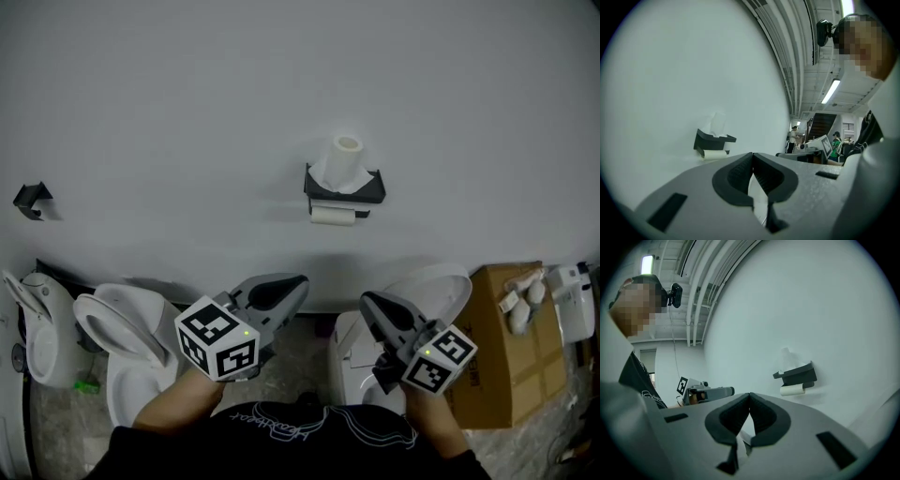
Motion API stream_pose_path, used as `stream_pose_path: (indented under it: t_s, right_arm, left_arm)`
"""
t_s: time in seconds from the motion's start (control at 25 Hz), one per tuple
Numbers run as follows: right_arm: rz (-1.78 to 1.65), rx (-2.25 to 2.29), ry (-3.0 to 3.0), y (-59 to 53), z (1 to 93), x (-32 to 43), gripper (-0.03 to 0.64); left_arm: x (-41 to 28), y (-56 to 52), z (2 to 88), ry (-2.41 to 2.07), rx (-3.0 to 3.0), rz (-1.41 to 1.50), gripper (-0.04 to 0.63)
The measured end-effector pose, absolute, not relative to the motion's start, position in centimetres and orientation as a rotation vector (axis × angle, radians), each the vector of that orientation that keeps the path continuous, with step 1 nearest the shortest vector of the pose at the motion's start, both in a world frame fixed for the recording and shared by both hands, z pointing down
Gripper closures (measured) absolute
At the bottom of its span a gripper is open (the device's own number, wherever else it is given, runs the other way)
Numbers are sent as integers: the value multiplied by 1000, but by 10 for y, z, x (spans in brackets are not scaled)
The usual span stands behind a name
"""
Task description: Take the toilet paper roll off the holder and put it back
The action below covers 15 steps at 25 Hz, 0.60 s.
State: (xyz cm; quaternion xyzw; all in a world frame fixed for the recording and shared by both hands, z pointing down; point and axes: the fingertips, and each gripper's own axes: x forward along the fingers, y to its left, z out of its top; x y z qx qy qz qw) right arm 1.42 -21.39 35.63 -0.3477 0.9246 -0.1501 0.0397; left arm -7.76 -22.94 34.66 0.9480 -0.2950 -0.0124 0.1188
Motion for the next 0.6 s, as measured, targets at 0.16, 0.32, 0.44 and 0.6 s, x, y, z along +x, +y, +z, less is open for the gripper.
stream_pose_path:
  t_s: [0.16, 0.32, 0.44, 0.6]
  right_arm:
    - [-460, -1050, 2846, -195, 360, 2, 614]
    - [-426, -1023, 2860, -175, 360, -7, 614]
    - [-407, -1017, 2868, -163, 361, -12, 614]
    - [-425, -1030, 2850, -154, 363, -12, 614]
  left_arm:
    - [-77, -199, 350, -814, 2782, -50, 591]
    - [-83, -179, 352, -803, 2759, -78, 590]
    - [-86, -170, 352, -806, 2753, -92, 591]
    - [-89, -162, 354, -811, 2751, -88, 589]
